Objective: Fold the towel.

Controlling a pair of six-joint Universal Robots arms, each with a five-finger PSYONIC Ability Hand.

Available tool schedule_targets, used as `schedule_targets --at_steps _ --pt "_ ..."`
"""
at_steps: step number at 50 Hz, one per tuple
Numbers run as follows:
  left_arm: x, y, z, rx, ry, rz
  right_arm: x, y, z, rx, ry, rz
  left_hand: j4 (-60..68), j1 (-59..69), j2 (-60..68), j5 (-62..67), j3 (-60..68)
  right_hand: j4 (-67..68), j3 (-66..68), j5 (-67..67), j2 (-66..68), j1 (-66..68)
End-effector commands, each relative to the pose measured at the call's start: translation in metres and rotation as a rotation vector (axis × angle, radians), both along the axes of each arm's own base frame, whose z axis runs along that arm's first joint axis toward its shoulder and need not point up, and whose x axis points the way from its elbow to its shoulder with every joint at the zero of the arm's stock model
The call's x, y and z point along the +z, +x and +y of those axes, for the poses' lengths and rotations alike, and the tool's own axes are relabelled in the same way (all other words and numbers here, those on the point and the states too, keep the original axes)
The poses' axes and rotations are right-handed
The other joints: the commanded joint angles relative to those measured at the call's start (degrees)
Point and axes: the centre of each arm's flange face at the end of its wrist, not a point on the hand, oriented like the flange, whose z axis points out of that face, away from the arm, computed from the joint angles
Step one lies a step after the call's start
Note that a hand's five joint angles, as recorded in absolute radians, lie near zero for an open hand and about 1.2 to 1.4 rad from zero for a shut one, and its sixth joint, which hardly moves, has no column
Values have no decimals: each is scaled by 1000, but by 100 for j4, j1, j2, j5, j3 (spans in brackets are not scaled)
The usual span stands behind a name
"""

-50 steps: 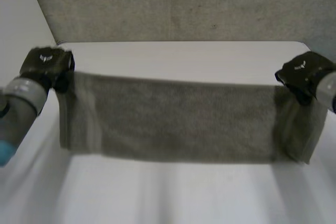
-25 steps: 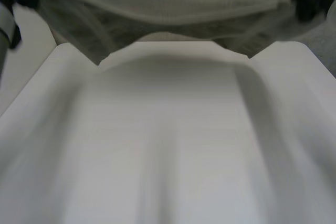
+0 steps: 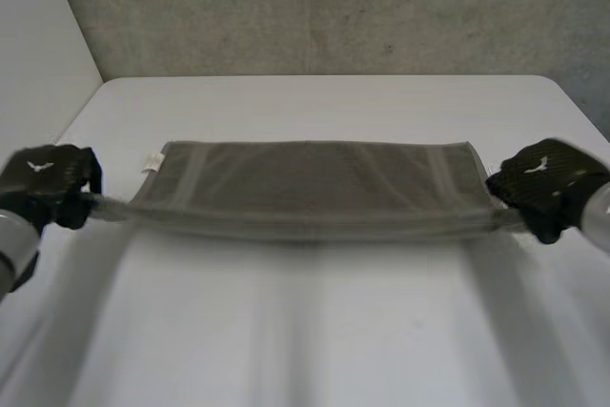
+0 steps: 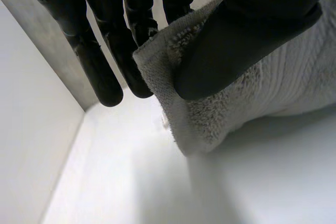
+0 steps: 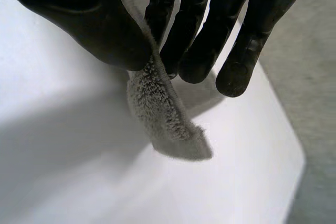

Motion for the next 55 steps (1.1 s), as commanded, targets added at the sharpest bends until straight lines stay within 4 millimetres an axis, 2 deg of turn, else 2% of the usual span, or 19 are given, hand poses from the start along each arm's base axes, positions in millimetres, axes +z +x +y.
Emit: schedule_targets --at_steps 1,4,6,8,15,18,20,22,23,27,34,37,38,39,40,41,42,50,55 --pt "35 4 16 -54 -112 5 43 -7 17 -7 -88 -7 1018 1169 1020 1060 1024 335 303 193 405 350" --pt "33 2 14 -61 -109 4 44 -7 13 -4 -95 -12 1018 1169 1020 1060 1024 335 303 193 405 350" --pt "28 1 10 -66 -86 8 36 -6 7 -2 -65 -13 1018 1169 1020 1060 1024 335 303 193 405 350" --pt "18 0 1 -72 -52 7 15 1 -12 10 -2 -7 1018 1169 1020 1060 1024 335 303 193 405 350" --pt "-14 -30 -44 -101 25 -11 -7 18 -49 23 16 0 1018 1169 1020 1060 1024 335 303 193 405 350" --pt "-17 -33 -57 -84 23 -14 -16 25 -73 4 -20 -10 1018 1169 1020 1060 1024 335 303 193 405 350" --pt "-20 -39 -79 -55 3 -20 -18 28 -85 -7 -47 -19 1018 1169 1020 1060 1024 335 303 193 405 350" --pt "-19 -41 -89 -45 -15 -20 -21 38 -104 -18 -111 -39 1018 1169 1020 1060 1024 335 303 193 405 350" --pt "-20 -45 -99 -45 -28 -19 -21 38 -104 -18 -112 -39 1018 1169 1020 1060 1024 335 303 193 405 350" --pt "-18 -60 -114 -60 -66 -19 -29 48 -133 -44 -208 -72 1018 1169 1020 1060 1024 335 303 193 405 350" --pt "-16 -73 -149 7 -146 -20 -36 61 -159 -50 -319 -97 1018 1169 1020 1060 1024 335 303 193 405 350" --pt "-18 -78 -152 0 -152 -18 -38 64 -169 -49 -362 -109 1018 1169 1020 1060 1024 335 303 193 405 350" --pt "-19 -82 -155 -9 -157 -18 -41 68 -173 -43 -377 -114 1018 1169 1020 1060 1024 -1824 -1856 -1966 -1754 -1809" --pt "-23 -86 -157 -16 -157 -19 -41 68 -173 -43 -377 -114 -1795 -1643 -1792 -1752 -1788 -1846 -1878 -1987 -1776 -1831" --pt "-23 -86 -157 -16 -157 -19 -44 72 -176 -38 -390 -119 -1823 -1671 -1820 -1780 -1816 -5143 -5175 -5285 -5074 -5128" --pt "-25 -89 -157 -18 -156 -23 -46 76 -178 -35 -399 -124 -4454 -4303 -4452 -4412 -4448 -6665 -6697 -6807 -6595 -6650" --pt "-29 -93 -156 -24 -151 -25 -46 76 -178 -35 -399 -124 -5863 -5711 -5860 -5820 -5856 -6665 -6697 -6807 -6595 -6650" --pt "-38 -94 -148 -30 -108 -31 -52 78 -174 -53 -378 -141 -5982 -5831 -5980 -5940 -5976 -6665 -6697 -6807 -6595 -6650" --pt "-36 -88 -134 -15 -78 -39 -39 77 -156 -65 -342 -209 -5982 -5831 -5980 -5940 -5976 -6665 -6697 -6807 -6595 -6650"
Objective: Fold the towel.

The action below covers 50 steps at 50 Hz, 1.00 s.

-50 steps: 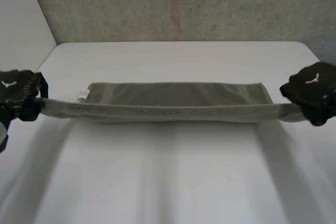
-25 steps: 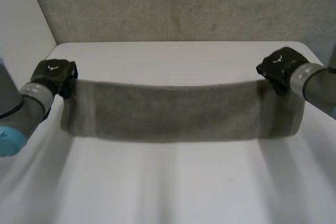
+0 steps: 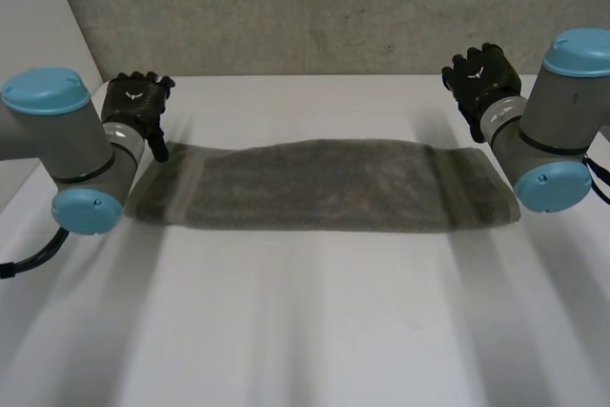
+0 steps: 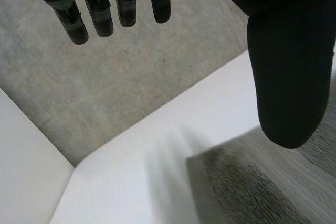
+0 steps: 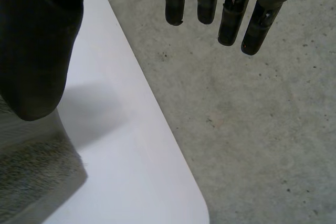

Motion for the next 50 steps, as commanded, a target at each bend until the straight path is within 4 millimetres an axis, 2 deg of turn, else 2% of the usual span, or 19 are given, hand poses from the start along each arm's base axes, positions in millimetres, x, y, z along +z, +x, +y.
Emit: schedule_targets --at_steps 1,3,4,5,6,8,11,16,20,24,27,39,40,41,42,43,44,45,50 --pt "0 7 16 15 42 -10 14 -5 25 -2 59 -80 -2 -28 -14 -189 -4 -487 -410 -356 -381 -331" --pt "4 12 30 18 61 -16 17 -12 42 -7 93 -89 -2 -28 -14 -189 -4 -487 -410 -356 -381 -331" --pt "4 12 30 18 61 -16 17 -12 42 -7 93 -89 -2 -28 -14 -189 -4 -487 -410 -356 -381 -331" --pt "6 16 40 16 73 -17 18 -16 52 -10 111 -86 -2 -28 -14 -189 -4 -487 -410 -356 -381 -331" --pt "8 18 48 16 79 -19 18 -16 52 -10 111 -86 -2 -28 -14 -189 -4 -487 -410 -356 -381 -331" --pt "10 21 56 16 86 -21 14 -23 69 -18 150 -73 -2 -28 -14 -189 -4 -487 -410 -356 -381 -331" --pt "14 25 68 17 89 -18 10 -26 76 -21 172 -67 -2 -28 -14 -189 -4 -487 -410 -356 -381 -331" --pt "18 29 83 15 75 -14 -13 -31 96 -22 262 -42 -2 -28 -14 -189 -4 -432 -355 -301 -326 -276" --pt "17 30 91 12 65 -11 -25 -34 98 -24 300 -34 -2 -28 -14 -189 -4 57 134 189 164 214" --pt "13 31 98 3 42 -3 -48 -50 89 -66 361 -33 -2 -28 -14 -189 -4 1133 1210 1265 1240 1290" --pt "8 30 100 -18 39 6 -62 -51 84 -60 399 -42 -2 -28 -14 -189 -4 1455 1532 1586 1561 1611" --pt "1 28 105 -63 77 66 -87 -67 57 -92 359 -73 -2 -28 -14 -189 -4 1758 1835 1890 1865 1915" --pt "1 28 105 -63 78 66 -89 -68 54 -94 347 -76 -2 -28 -14 -189 -4 2225 2301 2356 2331 2381" --pt "1 28 106 -64 79 70 -90 -69 51 -98 332 -80 -2 -28 -14 -189 -4 3412 3488 3543 3518 3568" --pt "0 28 106 -63 80 70 -90 -69 51 -98 332 -80 -2 -28 -14 -189 -4 3423 3500 3555 3530 3580" --pt "0 28 106 -63 80 70 -90 -71 47 -104 316 -80 -2 -28 -14 -189 -4 4939 5016 5071 5046 5096" --pt "1 28 106 -64 79 70 -90 -71 47 -104 315 -80 -2 -28 -14 -189 -4 4954 5031 5086 5061 5111" --pt "1 28 106 -64 79 70 -89 -73 43 -121 297 -80 -2 -28 -14 -189 -4 6497 6574 6629 6604 6654" --pt "2 28 108 -63 78 72 -80 -89 34 -221 253 -66 -2 -28 -14 -189 -4 6513 6590 6644 6619 6669"
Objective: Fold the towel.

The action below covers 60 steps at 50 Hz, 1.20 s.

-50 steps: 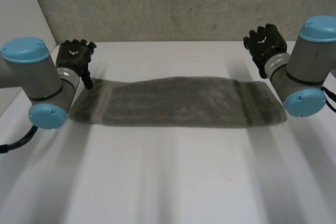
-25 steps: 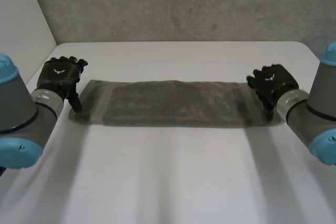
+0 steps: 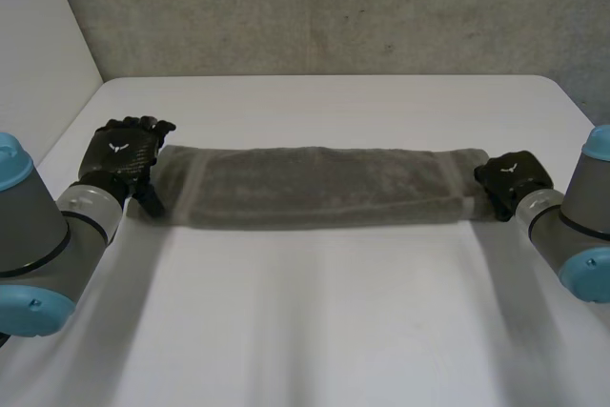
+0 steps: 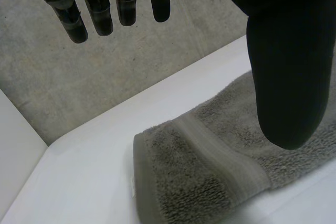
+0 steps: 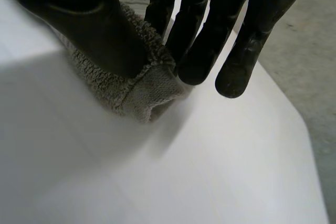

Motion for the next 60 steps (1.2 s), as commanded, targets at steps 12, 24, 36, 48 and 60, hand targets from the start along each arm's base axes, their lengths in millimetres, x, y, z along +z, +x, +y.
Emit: schedule_targets --at_steps 12,24,36,48,60 --pt "7 1 5 2 -13 4 54 -65 -39 -230 -209 298 50 30 31 -153 45 439 435 437 513 472" --pt "34 -5 2 -10 -100 28 135 51 -19 -7 -499 191 50 30 31 -153 45 439 435 437 513 472" --pt "40 -22 -3 -46 -110 93 71 236 114 666 -511 121 50 30 31 -153 45 439 435 437 513 472" --pt "15 -42 -7 -90 -56 83 6 263 162 791 -400 178 50 30 31 -153 45 -6561 -6565 -6563 -6487 -6528" --pt "11 -64 2 -151 -55 85 70 197 152 543 -162 -192 50 30 31 -153 45 -6561 -6565 -6563 -6487 -6528"
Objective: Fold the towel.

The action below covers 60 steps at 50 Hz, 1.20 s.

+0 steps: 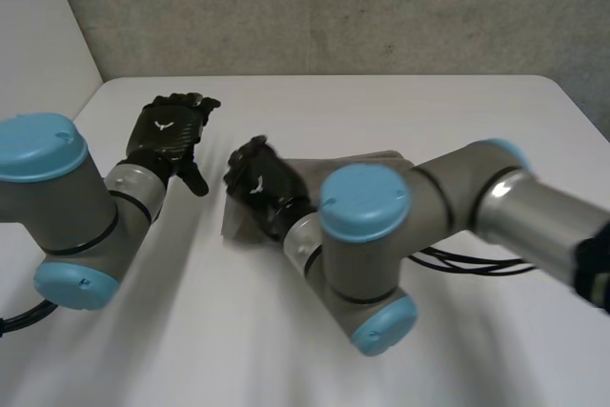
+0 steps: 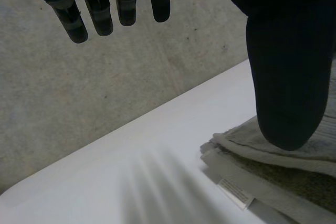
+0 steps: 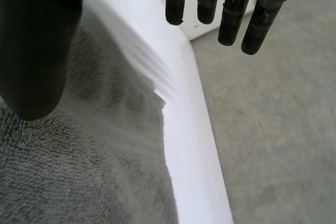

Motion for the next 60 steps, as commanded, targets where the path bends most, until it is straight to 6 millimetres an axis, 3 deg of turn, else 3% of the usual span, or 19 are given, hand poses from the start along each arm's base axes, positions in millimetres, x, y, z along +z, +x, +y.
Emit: schedule_targets --at_steps 1,9,14,17,19,20,22,28,34,35,36,38,39,41,44,46,49,58,60 --pt "-1 -16 8 -46 -4 2 31 -60 -18 -177 288 -213 53 32 32 -153 46 -473 -404 -353 -376 -309" --pt "-16 -26 15 -75 27 -15 3 -112 -44 -349 409 -180 53 32 32 -153 46 -414 -345 -294 -317 -250" --pt "-18 -26 15 -77 35 -17 -20 -146 -65 -462 461 -158 53 32 32 -153 46 1331 1400 1451 1428 1495" --pt "-18 -26 15 -75 34 -15 -23 -151 -69 -480 467 -156 53 32 32 -153 46 1790 1859 1909 1886 1953" --pt "-15 -25 16 -74 29 -13 -31 -154 -76 -503 472 -146 53 32 32 -153 46 3813 3882 3932 3909 3976" --pt "-15 -25 16 -74 28 -13 -31 -154 -76 -503 472 -146 53 32 32 -153 46 3825 3894 3945 3922 3988" --pt "-11 -25 17 -73 24 -9 -33 -153 -84 -521 456 -148 53 32 32 -153 46 6513 6582 6632 6609 6676" --pt "-5 -24 19 -73 12 -2 -20 -155 -97 -582 363 -137 53 32 32 -153 46 6527 6596 6647 6624 6691" --pt "10 -22 20 -69 -23 14 12 -133 -104 -534 191 -116 53 32 32 -153 46 6527 6596 6647 6624 6691" --pt "11 -22 20 -69 -23 14 19 -114 -93 -471 151 -118 53 32 32 -153 46 6527 6596 6647 6624 6691" --pt "18 -21 20 -64 -40 25 19 -114 -93 -470 151 -118 53 32 32 -153 46 6527 6596 6647 6624 6691" --pt "24 -19 19 -59 -52 35 29 -74 -67 -327 69 -121 53 32 32 -153 46 6527 6596 6647 6624 6691" --pt "28 -17 19 -54 -57 50 29 -74 -67 -327 68 -121 53 32 32 -153 46 6527 6596 6647 6624 6691" --pt "32 -15 20 -51 -59 66 22 -41 -40 -161 2 -77 53 32 32 -153 46 6527 6596 6647 6624 6691" --pt "39 -12 20 -42 -68 95 14 -29 -26 -74 -24 -41 53 32 32 -153 46 6527 6596 6647 6624 6691" --pt "42 -8 18 -31 -69 108 -4 -9 3 95 -59 20 53 32 32 -153 46 6527 6596 6647 6624 6691" --pt "43 -2 15 -15 -65 124 -24 2 22 190 -54 65 53 32 32 -153 46 6527 6596 6647 6624 6691" --pt "38 2 11 -2 -49 129 -36 1 22 137 2 91 53 32 32 -153 46 6527 6596 6647 6624 6691" --pt "37 2 12 -3 -46 128 -16 -4 19 89 57 10 53 32 32 -153 46 442 511 562 539 606"
